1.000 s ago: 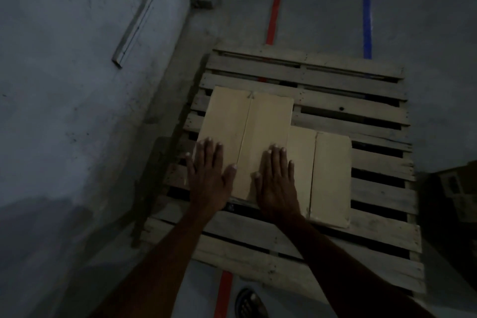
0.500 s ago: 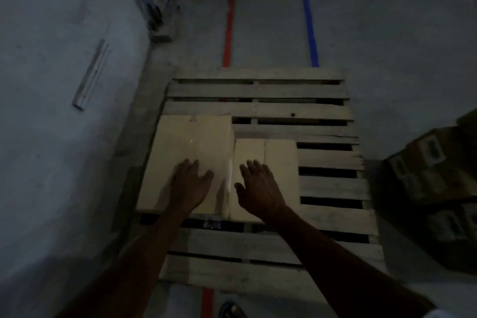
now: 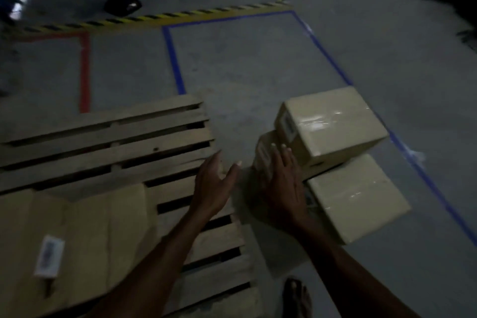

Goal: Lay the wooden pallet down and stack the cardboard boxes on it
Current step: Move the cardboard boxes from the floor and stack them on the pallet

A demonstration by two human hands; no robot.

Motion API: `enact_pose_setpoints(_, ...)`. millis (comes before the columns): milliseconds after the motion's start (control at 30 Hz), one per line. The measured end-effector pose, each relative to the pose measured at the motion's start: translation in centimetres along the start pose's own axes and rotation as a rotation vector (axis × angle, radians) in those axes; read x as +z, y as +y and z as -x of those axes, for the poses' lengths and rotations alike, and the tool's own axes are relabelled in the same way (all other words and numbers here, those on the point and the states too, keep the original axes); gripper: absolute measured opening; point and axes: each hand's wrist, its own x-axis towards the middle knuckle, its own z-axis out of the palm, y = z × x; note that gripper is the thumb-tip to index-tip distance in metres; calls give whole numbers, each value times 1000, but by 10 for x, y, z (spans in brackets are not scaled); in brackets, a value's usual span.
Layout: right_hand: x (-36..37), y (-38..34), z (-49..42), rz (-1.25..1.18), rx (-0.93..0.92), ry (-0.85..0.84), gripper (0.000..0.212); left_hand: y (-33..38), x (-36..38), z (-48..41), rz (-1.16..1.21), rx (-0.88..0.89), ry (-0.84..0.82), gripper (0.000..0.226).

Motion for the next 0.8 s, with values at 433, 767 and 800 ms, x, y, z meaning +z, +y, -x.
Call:
enact_pose_setpoints(433, -1, 183, -113, -292, 620, -141, 75, 130, 221, -171, -344, 214, -222, 64)
enact_pose_setpoints(767, -3, 187, -120, -594, 629, -198, 71, 134, 240, -264, -472, 163, -97, 95)
enact_pose_setpoints(800, -3, 185, -118, -608, 638, -167, 70, 133, 237, -262, -463, 172, -103, 96)
